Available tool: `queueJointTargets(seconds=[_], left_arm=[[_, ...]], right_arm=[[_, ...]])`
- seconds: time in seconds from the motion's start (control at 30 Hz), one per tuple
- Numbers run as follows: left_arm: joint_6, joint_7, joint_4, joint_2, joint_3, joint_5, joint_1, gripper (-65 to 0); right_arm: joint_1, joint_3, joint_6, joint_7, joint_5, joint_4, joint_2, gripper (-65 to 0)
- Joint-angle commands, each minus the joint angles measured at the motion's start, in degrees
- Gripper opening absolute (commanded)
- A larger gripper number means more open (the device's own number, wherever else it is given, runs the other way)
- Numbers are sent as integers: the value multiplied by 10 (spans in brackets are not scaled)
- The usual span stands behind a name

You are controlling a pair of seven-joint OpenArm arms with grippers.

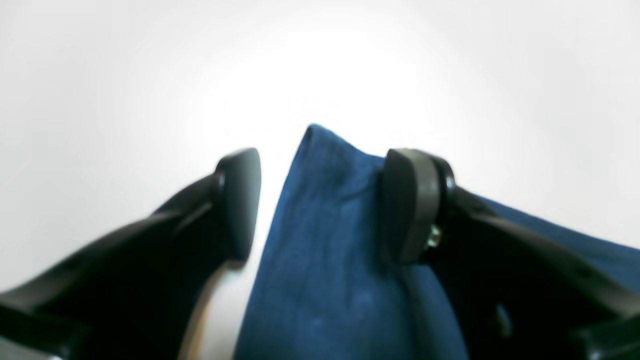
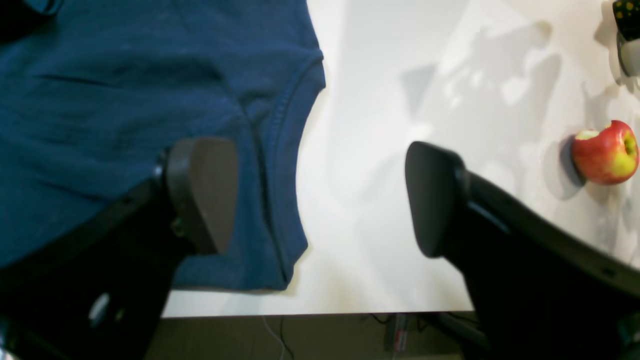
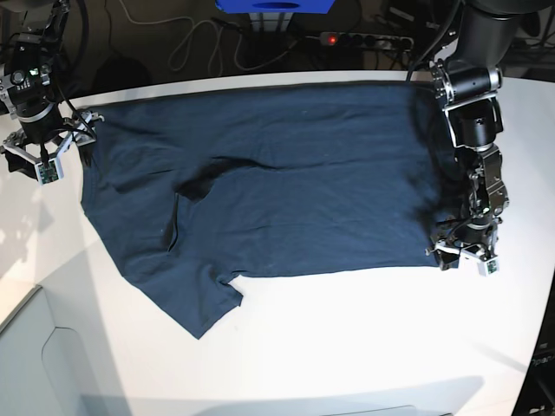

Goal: Fold the T-shirt properly
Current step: 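Reach both grippers down to grasp the shirt's hem corners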

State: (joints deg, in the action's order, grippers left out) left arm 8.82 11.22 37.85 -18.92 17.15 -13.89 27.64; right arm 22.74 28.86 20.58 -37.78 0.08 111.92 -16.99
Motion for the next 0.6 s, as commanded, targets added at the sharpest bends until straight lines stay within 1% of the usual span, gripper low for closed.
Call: queueJointTargets(seconds=[0.0, 0.1, 0.13, 0.17, 0.23, 0.37, 0.5, 0.53, 0.57], left_arm=[[0, -9, 5, -8, 1, -2, 16, -279], [2, -9, 4, -9, 0, -2, 16, -280], [3, -9, 4, -9, -5, -2, 16, -285], [3, -9, 4, -9, -15, -2, 15, -305], [3, -10, 3, -10, -34, -2, 15, -374], [1, -10, 3, -8, -39, -4, 15, -497], [1, -10, 3, -7, -38, -5, 14, -623], [1, -10, 3, -7, -38, -5, 14, -650], [1, -9, 3, -8, -38, -5, 14, -650]], right_arm=[[-5, 6, -2, 11, 1, 8, -10, -145], [-8, 6, -2, 11, 1, 8, -11, -145], [-19, 5, -2, 11, 1, 8, -11, -145], [-31, 4, -2, 10, 1, 8, -11, -145], [-51, 3, -2, 10, 1, -8, -11, -145], [-112, 2, -2, 7, 1, -57, -11, -146], [-191, 2, -2, -31, 1, -102, -12, -146], [-208, 1, -2, -39, 1, -115, -12, -147], [-228, -2, -2, -45, 1, -126, -12, -147]])
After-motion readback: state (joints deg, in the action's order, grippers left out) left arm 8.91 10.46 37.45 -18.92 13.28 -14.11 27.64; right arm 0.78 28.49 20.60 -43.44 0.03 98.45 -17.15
